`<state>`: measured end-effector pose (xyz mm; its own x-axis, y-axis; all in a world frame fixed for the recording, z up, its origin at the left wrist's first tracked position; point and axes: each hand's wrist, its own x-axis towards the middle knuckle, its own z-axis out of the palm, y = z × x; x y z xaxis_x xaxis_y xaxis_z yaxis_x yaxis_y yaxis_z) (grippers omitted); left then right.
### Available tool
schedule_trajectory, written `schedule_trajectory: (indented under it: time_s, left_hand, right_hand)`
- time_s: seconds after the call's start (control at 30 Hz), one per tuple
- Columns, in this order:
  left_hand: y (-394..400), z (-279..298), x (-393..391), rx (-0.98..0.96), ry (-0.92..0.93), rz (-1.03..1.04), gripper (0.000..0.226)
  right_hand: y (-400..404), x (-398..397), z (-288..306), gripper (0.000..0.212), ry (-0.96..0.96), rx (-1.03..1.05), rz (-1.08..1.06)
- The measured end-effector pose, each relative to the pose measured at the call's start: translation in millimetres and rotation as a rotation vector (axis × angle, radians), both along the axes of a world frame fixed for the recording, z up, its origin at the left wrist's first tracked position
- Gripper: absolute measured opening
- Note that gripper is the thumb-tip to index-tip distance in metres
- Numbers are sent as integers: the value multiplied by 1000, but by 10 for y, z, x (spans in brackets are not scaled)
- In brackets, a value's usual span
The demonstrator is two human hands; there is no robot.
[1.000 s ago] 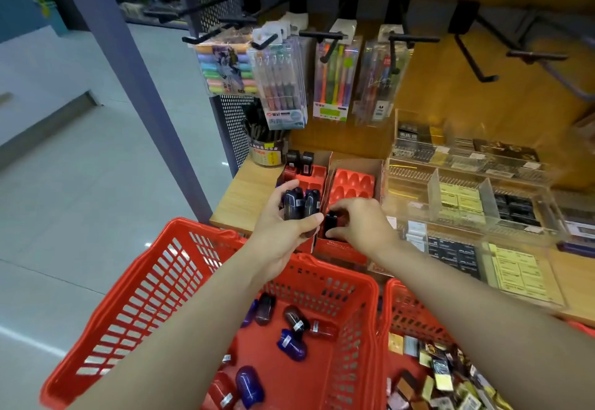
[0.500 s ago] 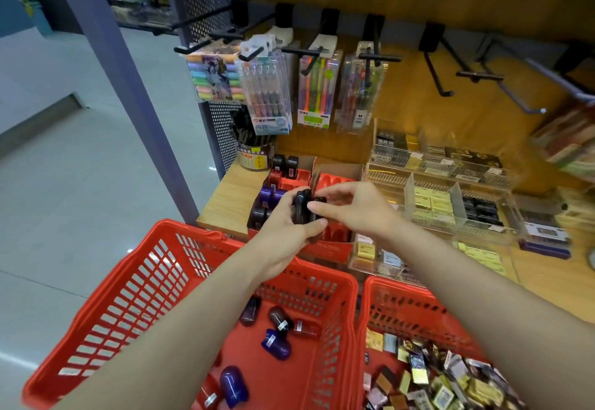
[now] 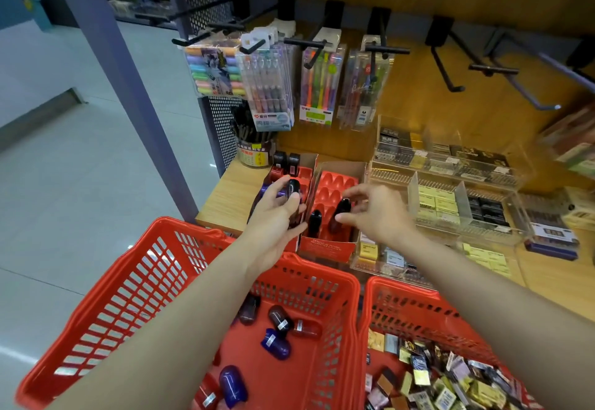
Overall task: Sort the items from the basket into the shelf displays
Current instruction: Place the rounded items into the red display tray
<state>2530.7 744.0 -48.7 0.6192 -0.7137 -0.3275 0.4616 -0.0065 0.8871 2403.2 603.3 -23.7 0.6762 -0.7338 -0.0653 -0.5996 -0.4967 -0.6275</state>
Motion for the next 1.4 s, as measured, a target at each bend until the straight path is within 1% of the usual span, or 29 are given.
schedule_trajectory:
  time_s: [0.1,0.23,0.37,0.47,0.53,0.6,0.63,0.67,0.7,0.73,0.8,0.83,0.87,0.9,0.97,1.0,1.03,1.07,1.13,1.27,1.33,1.4]
  left_hand:
    - [30,-2,23,-30,-71,-30,47]
    - [39,3,39,-29,-143,-55,53]
    - [53,-47,58,10,-213,-69,54]
    - [48,-73,40,43,-261,-62,53]
    - [39,-64,19,66,-313,-66,53]
    - [18,-48,-15,74,-370,-99,55]
    - [-1,-41,-39,66,-392,-125,54]
    - [-30,-37,-73,60,-413,-155,53]
    - [-60,-35,-117,58,-436,-184,51]
    - [-90,-37,-165,56,-449,-201,51]
    - [-134,-47,-243,67,-447,-209,53]
    - [-138,-48,-267,88,-492,-222,58]
    - [-136,-53,-275,131,-610,-238,65]
    - [-125,-63,-273,198,-799,-268,68]
    - [-91,-95,-241,318,-1238,-368,64]
    - [-75,-122,-218,371,-1386,-449,61]
    - [-60,-156,-197,427,-1472,-532,59]
    - [-50,-194,-175,477,-1525,-598,58]
    - [-36,-243,-132,526,-1588,-664,58]
    - [-5,-280,-82,497,-1625,-673,59]
    - [11,-311,-69,494,-1636,-670,60]
    - [15,-317,-52,496,-1633,-691,62]
  right_hand:
    - [69,80,-162,46,-3,-28,34]
    - [82,147,-305,50,88,-81,91]
    - [48,162,-365,51,158,-140,149]
    - [-25,174,-241,41,204,-164,244]
    - [-92,129,-72,35,111,-123,256]
    - [-142,38,111,38,-106,58,230]
    - [-141,-6,193,45,-179,152,250]
    - [-122,-36,247,51,-195,184,291]
    - [-107,-55,266,55,-166,157,325]
    - [-96,-65,257,53,-136,112,341]
    - [-93,-77,226,41,-113,29,308]
    - [-105,-90,208,37,-125,3,281]
    - [-124,-108,189,36,-133,-23,245]
    - [-148,-131,176,36,-128,-57,205]
    - [-199,-173,143,40,-92,-126,146]
    - [-206,-182,112,41,-61,-150,145]
    - [-195,-186,72,43,-28,-164,154]
    - [-173,-181,23,43,0,-174,163]
    - [-117,-156,-69,45,36,-193,174]
    - [-56,-75,-135,50,111,-246,267]
    - [-59,-35,-127,53,221,-315,348]
    - [-64,-22,-117,51,332,-347,432]
